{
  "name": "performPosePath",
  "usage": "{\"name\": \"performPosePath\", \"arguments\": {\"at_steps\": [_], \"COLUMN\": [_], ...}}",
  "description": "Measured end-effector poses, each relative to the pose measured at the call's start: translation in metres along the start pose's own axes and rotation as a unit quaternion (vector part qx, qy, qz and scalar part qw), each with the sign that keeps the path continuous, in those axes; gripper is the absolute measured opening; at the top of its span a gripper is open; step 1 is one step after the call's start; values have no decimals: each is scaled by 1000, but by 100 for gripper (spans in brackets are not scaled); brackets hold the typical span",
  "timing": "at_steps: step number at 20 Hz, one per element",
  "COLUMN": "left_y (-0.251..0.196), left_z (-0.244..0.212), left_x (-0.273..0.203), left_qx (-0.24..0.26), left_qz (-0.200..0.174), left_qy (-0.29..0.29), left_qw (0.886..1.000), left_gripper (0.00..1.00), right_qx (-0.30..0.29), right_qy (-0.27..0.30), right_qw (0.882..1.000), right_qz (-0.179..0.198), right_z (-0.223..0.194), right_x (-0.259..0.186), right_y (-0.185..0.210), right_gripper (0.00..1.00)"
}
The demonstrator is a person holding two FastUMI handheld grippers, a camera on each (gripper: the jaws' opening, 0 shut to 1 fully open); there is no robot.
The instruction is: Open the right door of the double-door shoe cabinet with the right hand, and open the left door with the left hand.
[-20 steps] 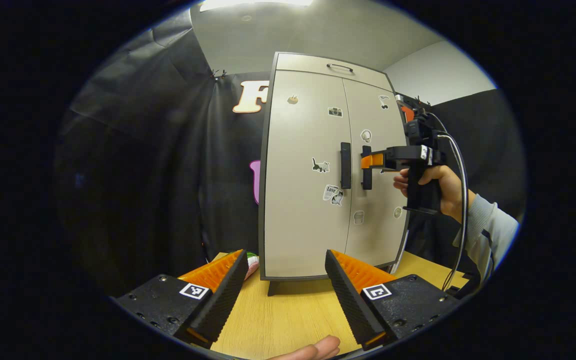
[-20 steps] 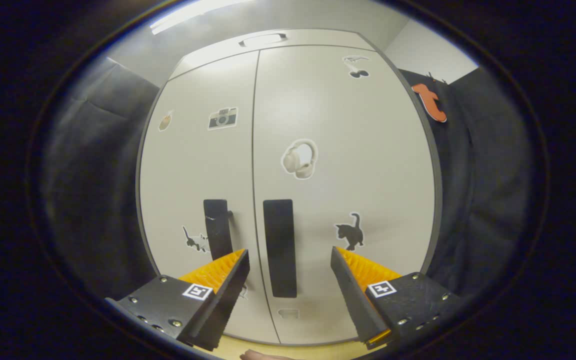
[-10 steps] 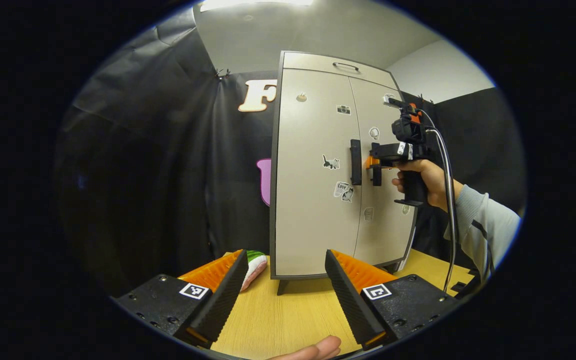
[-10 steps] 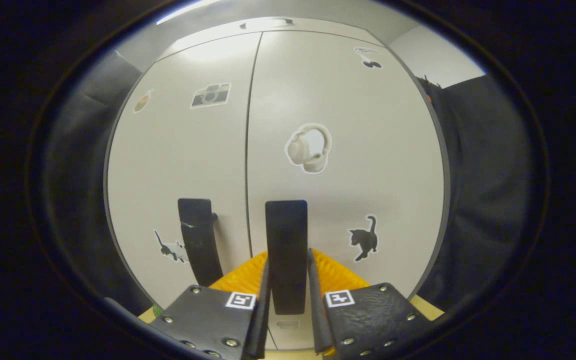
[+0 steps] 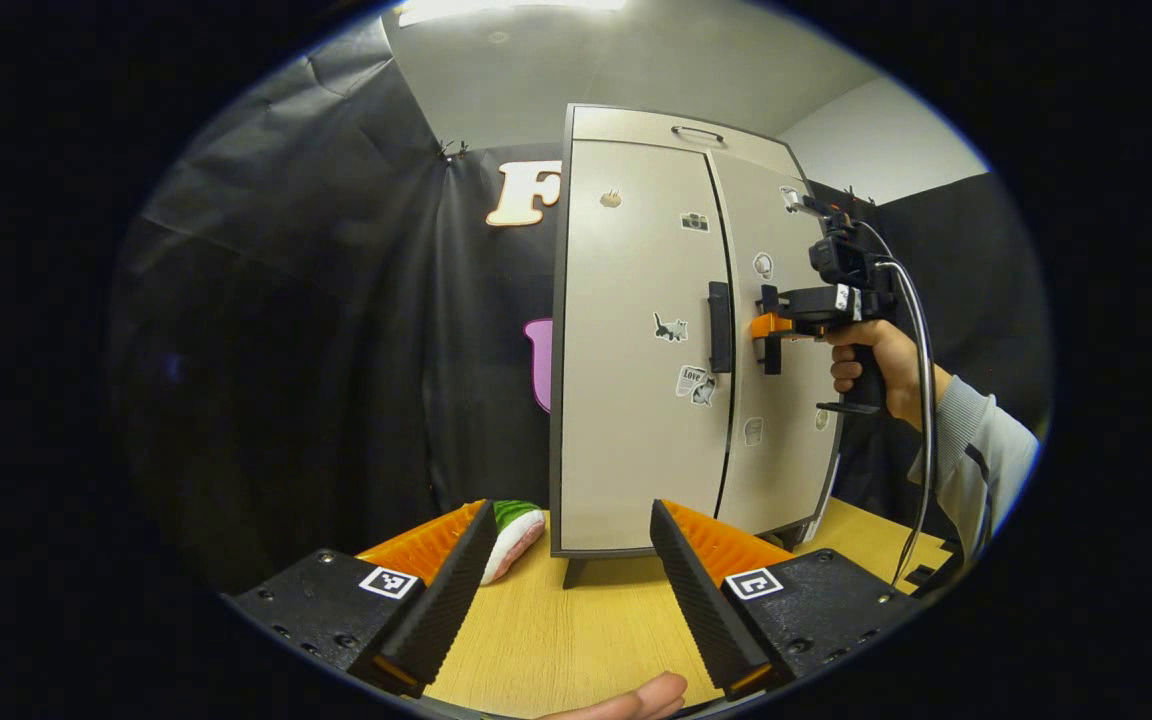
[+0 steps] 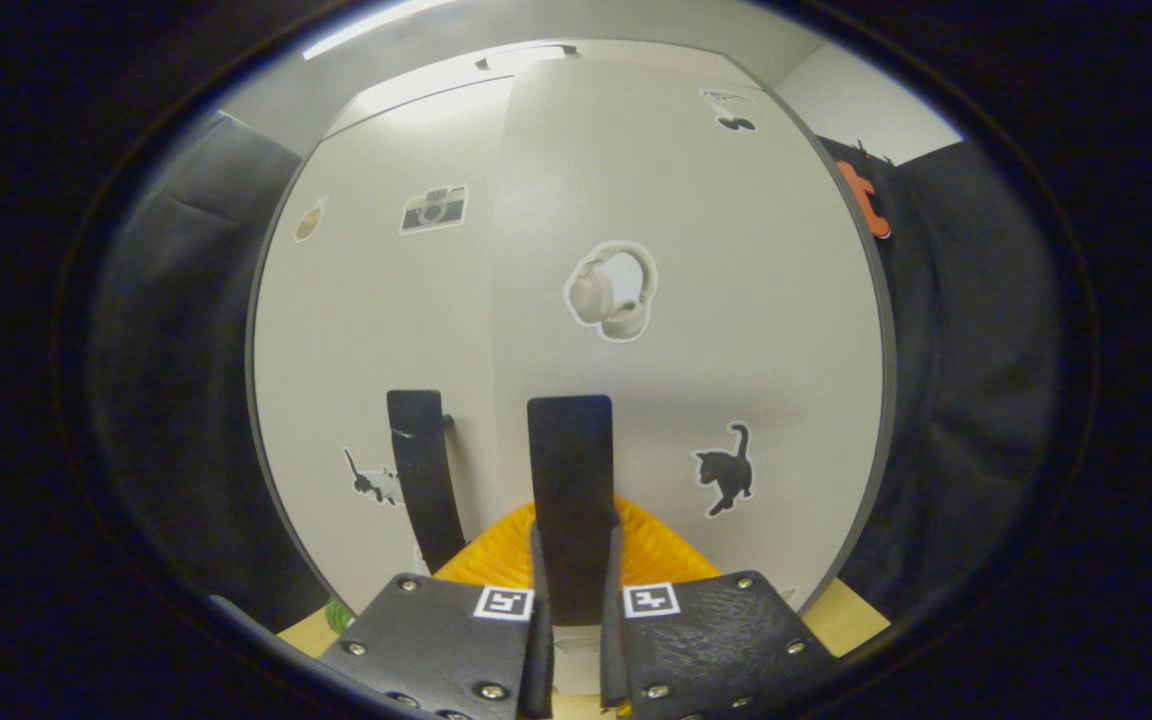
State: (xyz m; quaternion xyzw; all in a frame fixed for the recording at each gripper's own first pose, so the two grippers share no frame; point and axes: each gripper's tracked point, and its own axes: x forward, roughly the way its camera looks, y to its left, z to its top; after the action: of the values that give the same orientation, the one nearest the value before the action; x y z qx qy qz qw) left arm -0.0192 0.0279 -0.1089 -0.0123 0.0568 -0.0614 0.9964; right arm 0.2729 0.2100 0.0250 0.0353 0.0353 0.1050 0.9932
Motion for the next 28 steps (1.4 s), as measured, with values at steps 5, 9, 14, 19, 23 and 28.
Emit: {"name": "performPosePath", "arguments": {"at_steps": [5,9,14,19,23,28], "left_y": [-20,-34,-34,-25,-23,-28], "left_z": [10,14,13,13,13,14], "left_x": [-11,-17,-19,-16,-15,-16], "left_qx": [6,3,2,-2,-1,-2], "left_qz": [-14,-23,-14,6,10,8], "left_qy": [-12,-13,-7,-5,-4,-7], "left_qw": [1000,1000,1000,1000,1000,1000], "left_gripper": [96,96,96,96,96,96], "right_qx": [-7,-7,-10,-6,-4,0], "right_qy": [2,4,6,8,6,3], "right_qw": [1000,999,999,998,998,998], "right_qz": [25,37,50,60,66,68], "right_z": [3,4,5,6,7,9], "right_x": [-16,-23,-32,-37,-43,-51], "right_y": [-4,-6,-12,-16,-20,-31], "right_gripper": [18,18,18,18,18,18]}}
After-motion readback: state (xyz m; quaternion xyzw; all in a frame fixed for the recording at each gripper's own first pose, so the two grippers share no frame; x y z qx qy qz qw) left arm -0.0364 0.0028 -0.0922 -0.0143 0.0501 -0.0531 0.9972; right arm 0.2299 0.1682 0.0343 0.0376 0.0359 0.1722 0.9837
